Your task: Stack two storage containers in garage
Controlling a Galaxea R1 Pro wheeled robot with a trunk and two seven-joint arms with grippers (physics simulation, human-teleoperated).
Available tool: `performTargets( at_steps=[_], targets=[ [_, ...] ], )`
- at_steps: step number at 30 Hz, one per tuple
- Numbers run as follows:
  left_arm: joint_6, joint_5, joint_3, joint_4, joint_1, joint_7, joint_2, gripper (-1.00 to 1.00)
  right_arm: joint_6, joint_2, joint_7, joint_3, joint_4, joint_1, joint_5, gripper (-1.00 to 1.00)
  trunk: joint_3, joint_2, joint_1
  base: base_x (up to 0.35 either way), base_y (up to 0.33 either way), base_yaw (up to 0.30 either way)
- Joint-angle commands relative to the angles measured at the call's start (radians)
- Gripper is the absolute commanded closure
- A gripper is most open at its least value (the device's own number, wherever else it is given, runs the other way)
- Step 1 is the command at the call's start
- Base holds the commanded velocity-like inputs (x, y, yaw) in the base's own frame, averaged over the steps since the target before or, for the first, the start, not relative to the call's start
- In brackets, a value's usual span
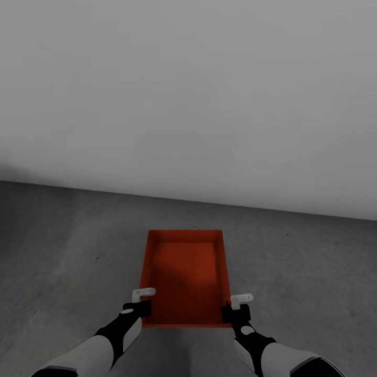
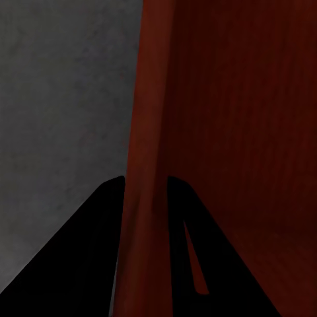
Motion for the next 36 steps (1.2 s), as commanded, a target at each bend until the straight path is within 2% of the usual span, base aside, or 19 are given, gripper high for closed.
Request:
performTargets(
  at_steps=[1, 36],
  targets=[
    [0.002, 0.007, 0.015, 0.002, 0.0, 0.019, 0.002, 1.0, -0.013, 0.0, -0.004, -0.022, -0.002, -0.001, -0.007, 1.0, -0.001, 0.0, 0.0, 0.0, 0.0, 0.0],
    [0.002, 0.007, 0.015, 0.001, 0.0, 0.019, 0.001, 1.0, -0.013, 0.0, -0.004, -0.022, -0.002, -0.001, -0.007, 1.0, -0.001, 0.0, 0.0, 0.0, 0.019, 0.0]
  ],
)
